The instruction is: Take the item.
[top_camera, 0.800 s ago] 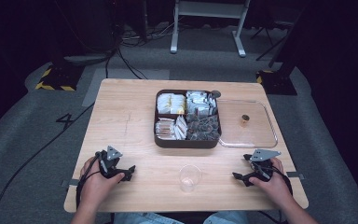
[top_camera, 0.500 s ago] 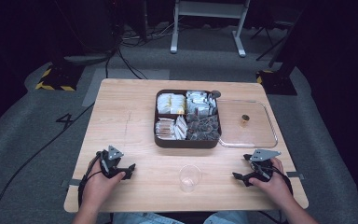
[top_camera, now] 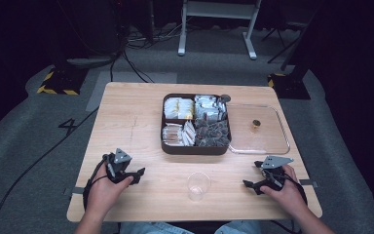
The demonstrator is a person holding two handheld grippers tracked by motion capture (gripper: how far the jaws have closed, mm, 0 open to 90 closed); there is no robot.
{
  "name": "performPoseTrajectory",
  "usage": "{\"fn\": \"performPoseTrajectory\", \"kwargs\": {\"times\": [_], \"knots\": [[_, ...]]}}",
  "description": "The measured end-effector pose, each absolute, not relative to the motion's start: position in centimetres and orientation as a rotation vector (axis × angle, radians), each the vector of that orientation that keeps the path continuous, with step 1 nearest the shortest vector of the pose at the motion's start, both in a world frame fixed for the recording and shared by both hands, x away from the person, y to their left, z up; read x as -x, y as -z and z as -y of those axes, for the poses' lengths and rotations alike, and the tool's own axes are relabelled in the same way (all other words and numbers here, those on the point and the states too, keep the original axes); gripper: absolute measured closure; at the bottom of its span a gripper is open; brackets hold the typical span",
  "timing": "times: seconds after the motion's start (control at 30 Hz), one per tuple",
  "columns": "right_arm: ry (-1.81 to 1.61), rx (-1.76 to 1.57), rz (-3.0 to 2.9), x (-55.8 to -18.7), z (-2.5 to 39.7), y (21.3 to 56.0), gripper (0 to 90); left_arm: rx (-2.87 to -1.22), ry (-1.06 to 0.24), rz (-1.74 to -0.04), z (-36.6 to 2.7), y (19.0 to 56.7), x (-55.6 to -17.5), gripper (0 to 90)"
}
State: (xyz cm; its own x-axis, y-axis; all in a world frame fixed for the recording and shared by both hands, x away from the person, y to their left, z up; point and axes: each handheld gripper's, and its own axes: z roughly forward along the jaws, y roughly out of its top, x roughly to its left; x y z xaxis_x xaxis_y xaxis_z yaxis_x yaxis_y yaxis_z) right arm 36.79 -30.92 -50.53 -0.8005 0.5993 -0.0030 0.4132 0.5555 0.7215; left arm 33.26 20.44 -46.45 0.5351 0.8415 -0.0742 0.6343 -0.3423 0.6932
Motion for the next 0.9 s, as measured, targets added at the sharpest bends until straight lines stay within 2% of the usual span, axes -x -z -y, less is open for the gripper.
{"fn": "performPoseTrajectory", "kwargs": {"times": [0.5,0.9], "knots": [[-1.084,-0.846,-2.543,-36.8,30.9,50.5,5.6,-2.030,-0.442,-1.126,-18.3,42.3,-33.7,31.3],[-1.084,-0.847,-2.542,-36.8,30.9,50.5,5.7,-2.011,-0.509,-1.112,-15.6,40.1,-35.4,25.7]]}}
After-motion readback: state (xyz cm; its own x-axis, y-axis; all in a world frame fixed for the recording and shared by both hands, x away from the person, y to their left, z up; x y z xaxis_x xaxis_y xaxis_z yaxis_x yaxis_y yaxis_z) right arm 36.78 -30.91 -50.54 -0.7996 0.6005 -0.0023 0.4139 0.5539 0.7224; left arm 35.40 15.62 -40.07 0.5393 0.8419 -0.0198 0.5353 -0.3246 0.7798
